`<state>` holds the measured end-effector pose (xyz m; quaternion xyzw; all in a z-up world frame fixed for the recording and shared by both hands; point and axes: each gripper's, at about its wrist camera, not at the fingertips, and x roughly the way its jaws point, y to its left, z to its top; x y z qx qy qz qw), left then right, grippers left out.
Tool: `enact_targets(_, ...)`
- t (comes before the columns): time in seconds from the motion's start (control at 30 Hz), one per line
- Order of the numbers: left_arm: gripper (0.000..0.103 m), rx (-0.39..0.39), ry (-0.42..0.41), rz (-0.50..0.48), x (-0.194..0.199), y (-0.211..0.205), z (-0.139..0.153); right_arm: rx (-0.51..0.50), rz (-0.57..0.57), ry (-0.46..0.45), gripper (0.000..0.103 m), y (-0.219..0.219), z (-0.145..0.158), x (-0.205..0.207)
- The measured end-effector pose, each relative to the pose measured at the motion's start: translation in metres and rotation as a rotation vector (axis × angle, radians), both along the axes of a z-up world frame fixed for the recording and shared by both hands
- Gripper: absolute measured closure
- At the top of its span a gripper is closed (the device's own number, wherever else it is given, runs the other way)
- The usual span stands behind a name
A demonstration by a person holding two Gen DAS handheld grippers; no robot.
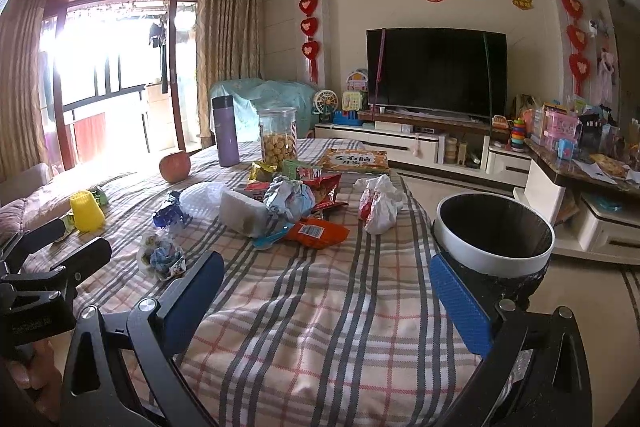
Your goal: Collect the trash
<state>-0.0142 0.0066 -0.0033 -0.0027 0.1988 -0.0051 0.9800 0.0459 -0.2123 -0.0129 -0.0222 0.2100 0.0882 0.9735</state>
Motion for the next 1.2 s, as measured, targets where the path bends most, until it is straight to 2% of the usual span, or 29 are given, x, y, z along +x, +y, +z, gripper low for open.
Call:
enact_targets(1.03,0.001,-0.003,0.0,0.002,-0.001,0.001,-0.001,0.013,0.013,0.008,0.0,-0.0002,0.002,-0.0009)
enact_targets(1.2,0.001,-0.018,0.019,0.005,0.0039,0.0042,-0.0052,0.014,0.022,0.017,0.0,0.0017,0.0004,0.0016)
